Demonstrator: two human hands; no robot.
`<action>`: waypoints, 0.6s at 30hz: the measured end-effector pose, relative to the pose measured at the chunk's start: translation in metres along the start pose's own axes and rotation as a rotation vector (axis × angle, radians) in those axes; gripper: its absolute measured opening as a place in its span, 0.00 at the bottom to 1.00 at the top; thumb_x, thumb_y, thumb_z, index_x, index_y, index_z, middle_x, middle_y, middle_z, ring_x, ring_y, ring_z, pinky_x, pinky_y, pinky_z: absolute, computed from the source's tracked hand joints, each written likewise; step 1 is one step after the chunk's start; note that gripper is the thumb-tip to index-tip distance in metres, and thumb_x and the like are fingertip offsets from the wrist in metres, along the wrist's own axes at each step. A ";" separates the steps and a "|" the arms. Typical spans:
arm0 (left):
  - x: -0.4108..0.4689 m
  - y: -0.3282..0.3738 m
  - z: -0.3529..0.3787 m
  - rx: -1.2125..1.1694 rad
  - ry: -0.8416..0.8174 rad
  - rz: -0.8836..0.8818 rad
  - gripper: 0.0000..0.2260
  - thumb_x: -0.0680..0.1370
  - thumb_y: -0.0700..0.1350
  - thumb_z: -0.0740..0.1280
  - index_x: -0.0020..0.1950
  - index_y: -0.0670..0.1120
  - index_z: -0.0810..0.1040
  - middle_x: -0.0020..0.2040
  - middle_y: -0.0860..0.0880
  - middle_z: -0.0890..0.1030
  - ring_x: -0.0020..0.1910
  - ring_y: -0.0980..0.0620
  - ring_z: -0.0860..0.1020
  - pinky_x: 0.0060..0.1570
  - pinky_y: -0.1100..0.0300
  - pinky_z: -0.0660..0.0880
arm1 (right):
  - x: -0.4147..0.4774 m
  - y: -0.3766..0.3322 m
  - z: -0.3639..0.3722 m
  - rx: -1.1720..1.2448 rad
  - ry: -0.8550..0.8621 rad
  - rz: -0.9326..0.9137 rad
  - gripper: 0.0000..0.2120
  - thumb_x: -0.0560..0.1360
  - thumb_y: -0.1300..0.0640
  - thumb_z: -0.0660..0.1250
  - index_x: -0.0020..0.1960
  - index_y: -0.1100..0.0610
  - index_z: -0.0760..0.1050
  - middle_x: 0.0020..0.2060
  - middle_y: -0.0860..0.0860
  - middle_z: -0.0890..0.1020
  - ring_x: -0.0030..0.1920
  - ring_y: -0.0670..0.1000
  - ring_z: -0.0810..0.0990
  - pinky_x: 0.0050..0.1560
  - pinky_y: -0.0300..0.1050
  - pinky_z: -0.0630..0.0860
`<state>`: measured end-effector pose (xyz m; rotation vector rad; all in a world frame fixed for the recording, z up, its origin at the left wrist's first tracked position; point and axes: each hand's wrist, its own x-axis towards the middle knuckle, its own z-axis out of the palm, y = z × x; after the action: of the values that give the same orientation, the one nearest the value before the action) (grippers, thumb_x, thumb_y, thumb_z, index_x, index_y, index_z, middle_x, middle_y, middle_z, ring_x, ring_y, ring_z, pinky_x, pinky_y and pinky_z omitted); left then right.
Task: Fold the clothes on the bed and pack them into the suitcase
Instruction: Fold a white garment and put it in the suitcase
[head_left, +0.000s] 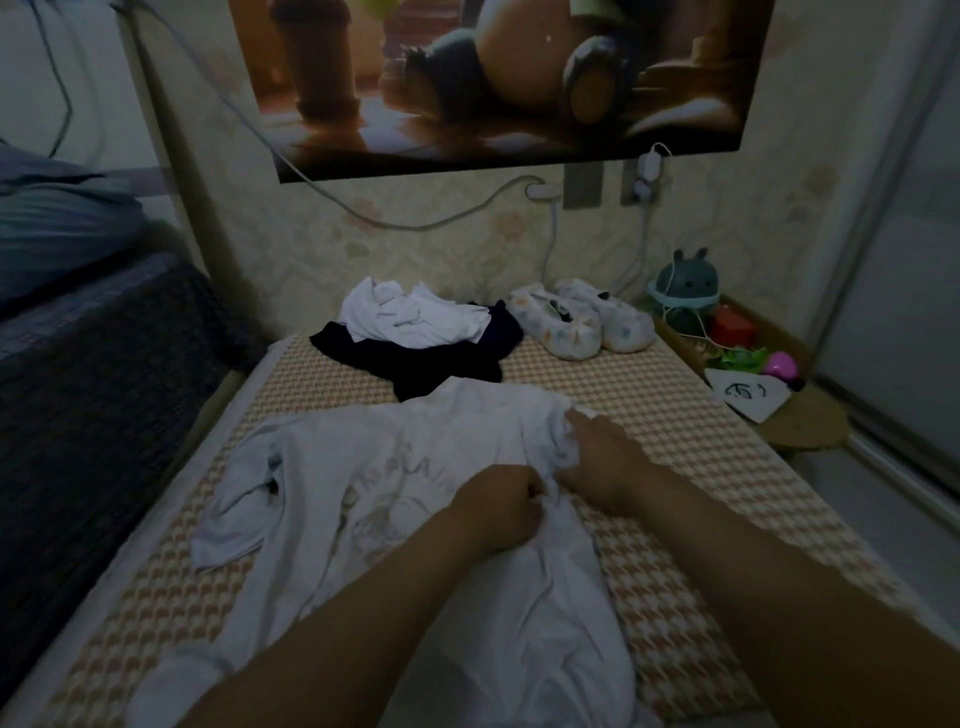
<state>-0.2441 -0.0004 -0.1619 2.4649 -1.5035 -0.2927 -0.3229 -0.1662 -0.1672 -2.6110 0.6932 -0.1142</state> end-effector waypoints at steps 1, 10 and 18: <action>0.002 0.003 -0.003 -0.018 -0.015 0.011 0.12 0.78 0.49 0.64 0.57 0.44 0.79 0.55 0.45 0.80 0.54 0.46 0.76 0.49 0.58 0.72 | -0.001 0.004 0.001 -0.073 0.018 0.004 0.24 0.78 0.36 0.55 0.62 0.51 0.74 0.60 0.47 0.74 0.59 0.52 0.73 0.57 0.42 0.67; 0.012 -0.004 -0.052 -0.137 -0.120 -0.107 0.13 0.80 0.51 0.63 0.43 0.44 0.81 0.40 0.47 0.81 0.39 0.50 0.78 0.43 0.58 0.74 | -0.017 -0.003 -0.007 0.194 0.014 -0.249 0.13 0.67 0.44 0.69 0.29 0.49 0.75 0.32 0.43 0.79 0.36 0.43 0.76 0.41 0.43 0.74; 0.075 -0.024 -0.007 0.143 0.071 0.137 0.18 0.79 0.50 0.64 0.65 0.43 0.77 0.61 0.38 0.77 0.60 0.41 0.73 0.61 0.51 0.69 | -0.006 0.011 -0.004 0.392 0.312 -0.093 0.17 0.79 0.58 0.60 0.66 0.61 0.71 0.59 0.55 0.75 0.59 0.53 0.74 0.55 0.38 0.68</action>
<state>-0.1878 -0.0562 -0.1665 2.4335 -1.7080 -0.0742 -0.3334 -0.1730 -0.1684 -2.2642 0.5804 -0.6307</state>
